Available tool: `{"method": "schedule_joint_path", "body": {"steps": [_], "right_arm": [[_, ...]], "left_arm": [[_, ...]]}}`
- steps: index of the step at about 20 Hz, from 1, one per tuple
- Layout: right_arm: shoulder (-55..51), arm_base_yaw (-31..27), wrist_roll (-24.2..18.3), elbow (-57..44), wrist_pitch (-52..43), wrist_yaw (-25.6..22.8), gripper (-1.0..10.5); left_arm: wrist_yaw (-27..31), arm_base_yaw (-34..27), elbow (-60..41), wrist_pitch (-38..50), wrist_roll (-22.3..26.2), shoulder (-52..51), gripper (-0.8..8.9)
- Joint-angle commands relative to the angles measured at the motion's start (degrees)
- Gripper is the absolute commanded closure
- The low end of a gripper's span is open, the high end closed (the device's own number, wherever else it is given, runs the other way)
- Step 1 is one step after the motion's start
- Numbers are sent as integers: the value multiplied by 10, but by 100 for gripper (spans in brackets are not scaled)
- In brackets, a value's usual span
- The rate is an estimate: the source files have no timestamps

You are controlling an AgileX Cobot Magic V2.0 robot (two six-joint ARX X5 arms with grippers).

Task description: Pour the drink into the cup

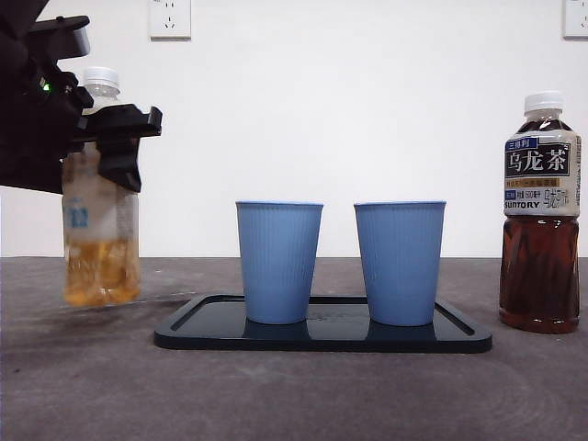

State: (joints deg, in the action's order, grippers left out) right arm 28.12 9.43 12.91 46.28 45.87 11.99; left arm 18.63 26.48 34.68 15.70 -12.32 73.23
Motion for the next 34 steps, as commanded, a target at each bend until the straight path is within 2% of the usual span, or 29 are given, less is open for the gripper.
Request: {"method": "schedule_joint_path", "body": {"steps": [1,6,8,10,14,18,22,29,34], "right_arm": [[2,2,6,10,-4,0,492],[2,2,6,10,-4,0,492],[2,2,6,10,-4,0,492],[2,2,6,10,-4,0,492],[2,2,6,10,-4,0,492],[2,2,6,10,-3,8,492],[2,2,-3,10,-3,58,492],[2,2,-32,10,-2,189,492],[2,2,-31,10,-2,208,492]], "left_arm": [[2,3,7,14,9,7,434],[2,3,7,1,8,9,425],[2,3,9,-1,16,9,330],[2,3,17,-29,16,3,304],[2,3,48,-143,16,-41,305],[-7,13,88,-301,13,-120,310],[-57,25,107,-415,11,-214,310],[-160,29,107,-561,12,-388,311],[-206,29,107,-601,16,-482,314]]}}
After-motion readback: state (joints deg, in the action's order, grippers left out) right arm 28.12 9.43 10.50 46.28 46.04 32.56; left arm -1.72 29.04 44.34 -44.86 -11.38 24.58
